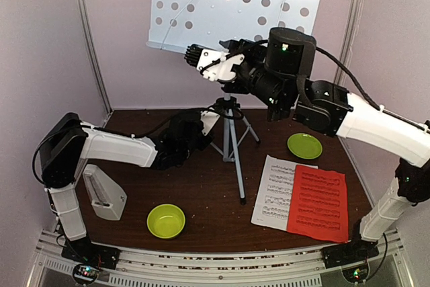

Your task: Set up the instrument practice props

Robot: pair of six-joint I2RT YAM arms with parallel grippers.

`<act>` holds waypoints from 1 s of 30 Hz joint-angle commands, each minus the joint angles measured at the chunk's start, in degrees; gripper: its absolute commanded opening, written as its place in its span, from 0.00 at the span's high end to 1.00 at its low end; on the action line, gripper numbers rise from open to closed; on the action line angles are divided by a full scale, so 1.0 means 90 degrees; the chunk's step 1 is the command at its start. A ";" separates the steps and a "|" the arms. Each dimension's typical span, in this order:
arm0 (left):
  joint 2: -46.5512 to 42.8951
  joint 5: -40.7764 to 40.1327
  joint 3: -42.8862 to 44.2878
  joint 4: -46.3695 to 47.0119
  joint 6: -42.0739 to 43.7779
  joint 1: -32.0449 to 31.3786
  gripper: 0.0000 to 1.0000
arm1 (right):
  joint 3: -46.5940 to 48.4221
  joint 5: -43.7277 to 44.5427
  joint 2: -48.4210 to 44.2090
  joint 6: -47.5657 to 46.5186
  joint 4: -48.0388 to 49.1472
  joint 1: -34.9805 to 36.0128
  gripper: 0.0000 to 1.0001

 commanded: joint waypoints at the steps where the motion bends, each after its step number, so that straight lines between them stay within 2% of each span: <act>1: 0.0028 -0.0010 0.0109 -0.0847 0.0365 -0.0007 1.00 | -0.0241 -0.0026 -0.0506 0.0379 0.0577 0.0028 0.43; 4: 0.0011 -0.0031 0.0089 -0.0897 0.0288 -0.0007 1.00 | -0.0471 -0.0009 -0.0693 0.0453 0.0502 0.0027 0.24; 10: 0.0003 -0.0164 0.0104 -0.1125 0.0139 -0.0007 1.00 | -0.1181 0.0262 -0.1164 0.0566 0.0539 0.0255 0.01; 13: -0.0069 -0.0155 0.0163 -0.1303 -0.0020 -0.0007 0.98 | -0.1727 0.0355 -0.1534 0.0754 0.0724 0.0435 0.00; 18: -0.0319 0.0116 0.0182 -0.1589 -0.0287 -0.0007 0.85 | -0.2075 0.0331 -0.2003 0.1679 0.0432 0.0536 0.00; 22: -0.0539 0.0421 0.0073 -0.1757 -0.0383 -0.0007 0.72 | -0.2304 0.0137 -0.2334 0.2715 -0.0162 0.0553 0.00; 28: -0.0917 0.0962 -0.0189 -0.2105 -0.0526 0.0062 0.45 | -0.3191 -0.0310 -0.2931 0.4645 -0.0728 0.0550 0.00; 30: -0.1073 0.1218 -0.0191 -0.2421 -0.0700 0.0159 0.39 | -0.3388 -0.0503 -0.3045 0.5214 -0.0964 0.0552 0.00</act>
